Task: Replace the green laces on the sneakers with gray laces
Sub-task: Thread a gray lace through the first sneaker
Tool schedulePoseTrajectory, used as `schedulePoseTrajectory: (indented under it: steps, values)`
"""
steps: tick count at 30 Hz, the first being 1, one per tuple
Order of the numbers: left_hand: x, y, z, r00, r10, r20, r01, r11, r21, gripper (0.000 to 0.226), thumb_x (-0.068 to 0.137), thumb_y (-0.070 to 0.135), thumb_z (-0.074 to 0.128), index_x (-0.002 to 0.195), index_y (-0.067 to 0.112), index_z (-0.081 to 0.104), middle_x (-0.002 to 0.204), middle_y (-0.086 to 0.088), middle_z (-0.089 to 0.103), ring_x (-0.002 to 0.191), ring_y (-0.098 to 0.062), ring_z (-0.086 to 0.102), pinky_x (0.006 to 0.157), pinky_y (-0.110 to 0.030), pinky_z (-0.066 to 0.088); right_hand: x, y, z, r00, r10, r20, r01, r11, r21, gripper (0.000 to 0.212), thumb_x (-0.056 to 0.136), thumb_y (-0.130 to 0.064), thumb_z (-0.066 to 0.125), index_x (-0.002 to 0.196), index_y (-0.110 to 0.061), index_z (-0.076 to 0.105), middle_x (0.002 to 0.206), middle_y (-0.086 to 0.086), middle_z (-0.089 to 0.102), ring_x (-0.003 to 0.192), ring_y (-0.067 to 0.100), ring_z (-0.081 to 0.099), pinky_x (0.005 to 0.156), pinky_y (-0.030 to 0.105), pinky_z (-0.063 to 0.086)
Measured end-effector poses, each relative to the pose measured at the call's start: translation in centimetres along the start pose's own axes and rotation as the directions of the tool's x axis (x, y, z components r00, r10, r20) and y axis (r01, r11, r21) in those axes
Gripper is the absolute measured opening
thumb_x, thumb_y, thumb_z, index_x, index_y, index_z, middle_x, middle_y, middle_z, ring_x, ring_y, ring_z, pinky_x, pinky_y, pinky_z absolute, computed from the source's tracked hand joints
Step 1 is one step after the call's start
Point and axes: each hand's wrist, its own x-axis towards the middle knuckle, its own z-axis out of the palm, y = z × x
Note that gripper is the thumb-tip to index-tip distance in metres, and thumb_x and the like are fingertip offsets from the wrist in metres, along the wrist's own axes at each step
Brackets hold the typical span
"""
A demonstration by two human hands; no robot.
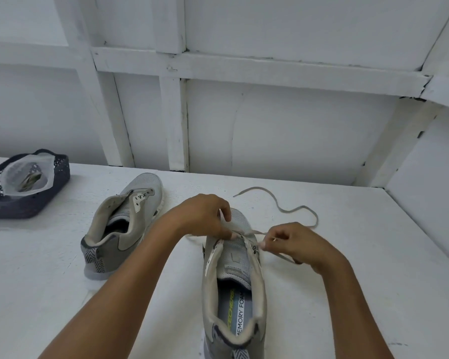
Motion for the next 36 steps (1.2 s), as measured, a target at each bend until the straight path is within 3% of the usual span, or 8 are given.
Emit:
schedulePoseTrajectory:
  steps: [4, 7, 14, 19, 22, 25, 29, 36]
  values:
    - [-0.2, -0.7, -0.4, 0.998, -0.015, 0.067, 0.013, 1.0, 0.028, 0.04, 0.083, 0.053, 0.071, 0.113, 0.028, 0.064, 0.107, 0.011, 0.064, 0.095, -0.01, 0.058, 0.071, -0.023, 0.043, 0.9, -0.7, 0.6, 0.989, -0.128, -0.08, 0.149, 0.903, 0.403, 0.017, 0.098, -0.015, 0.057, 0.082, -0.008, 0.058, 0.079, 0.002, 0.072, 0.076, 0.012, 0.068, 0.073, 0.028, 0.053]
    - [-0.4, -1.4, -0.5, 0.998, -0.01, 0.059, 0.009, 1.0, 0.017, 0.024, 0.09, 0.039, 0.064, 0.112, 0.028, 0.065, 0.107, 0.011, 0.066, 0.094, -0.01, 0.057, 0.074, -0.023, 0.045, 1.5, -0.9, 0.1, 0.991, -0.005, -0.133, 0.117, 0.498, 0.859, 0.028, 0.104, -0.013, 0.04, 0.077, -0.009, 0.047, 0.068, 0.013, 0.066, 0.063, 0.027, 0.066, 0.067, 0.037, 0.06]
    - [-0.5, -3.0, -0.9, 0.997, -0.004, 0.081, 0.006, 1.0, -0.025, 0.024, 0.09, 0.025, 0.063, 0.113, 0.031, 0.064, 0.109, 0.015, 0.06, 0.092, -0.003, 0.054, 0.084, -0.024, 0.045, 1.3, -0.1, 0.5, 0.998, -0.002, 0.06, -0.001, 0.999, 0.049, 0.027, 0.087, -0.033, 0.074, 0.084, -0.007, 0.069, 0.057, -0.005, 0.05, 0.045, 0.007, 0.032, 0.044, 0.02, 0.023]
    - [0.0, -4.2, 0.1, 0.997, 0.001, 0.072, 0.01, 0.99, -0.144, 0.032, 0.082, 0.034, 0.074, 0.11, 0.039, 0.059, 0.121, 0.015, 0.056, 0.116, -0.004, 0.051, 0.093, -0.029, 0.045, 2.0, -0.6, 0.9, 0.985, -0.161, -0.056, 0.165, 0.817, 0.552, 0.014, 0.086, -0.02, 0.062, 0.079, -0.008, 0.061, 0.095, 0.015, 0.075, 0.09, 0.026, 0.07, 0.079, 0.029, 0.055]
    - [0.2, -4.8, 0.2, 0.996, 0.021, 0.088, -0.003, 0.979, -0.202, 0.036, 0.08, 0.037, 0.078, 0.109, 0.043, 0.059, 0.123, 0.014, 0.056, 0.12, -0.003, 0.048, 0.088, -0.026, 0.046, 2.6, -0.6, 0.5, 0.991, -0.066, -0.114, 0.132, 0.485, 0.865, 0.019, 0.087, -0.019, 0.054, 0.073, -0.009, 0.047, 0.06, 0.012, 0.059, 0.055, 0.025, 0.061, 0.056, 0.032, 0.056]
    - [0.4, -5.2, 0.3, 0.994, 0.035, 0.1, -0.013, 0.978, -0.209, 0.04, 0.078, 0.038, 0.081, 0.111, 0.043, 0.058, 0.126, 0.016, 0.056, 0.121, -0.003, 0.049, 0.089, -0.028, 0.047, 2.6, 0.1, -0.2, 0.992, 0.01, -0.129, 0.072, 0.787, 0.612, 0.031, 0.092, -0.032, 0.06, 0.074, -0.013, 0.043, 0.053, -0.003, 0.029, 0.045, 0.011, 0.022, 0.043, 0.023, 0.023]
    - [0.6, -5.4, 0.3, 0.994, 0.035, 0.107, -0.011, 0.976, -0.216, 0.043, 0.076, 0.04, 0.082, 0.11, 0.046, 0.058, 0.128, 0.017, 0.055, 0.12, -0.003, 0.05, 0.094, -0.036, 0.051, 2.2, 0.6, 0.6, 0.99, -0.089, 0.109, 0.076, 0.99, 0.115, 0.033, 0.085, -0.04, 0.073, 0.082, -0.007, 0.068, 0.06, 0.003, 0.046, 0.052, 0.014, 0.032, 0.051, 0.025, 0.027]
    - [0.3, -5.7, 0.7, 0.993, 0.037, 0.109, -0.008, 0.968, -0.252, 0.045, 0.076, 0.041, 0.082, 0.114, 0.045, 0.057, 0.125, 0.025, 0.054, 0.115, -0.001, 0.052, 0.098, -0.035, 0.048, 2.6, 0.7, 0.2, 0.996, -0.076, -0.038, 0.084, 0.815, 0.573, 0.028, 0.082, -0.032, 0.063, 0.078, -0.005, 0.059, 0.067, 0.006, 0.059, 0.066, 0.02, 0.06, 0.06, 0.026, 0.049]
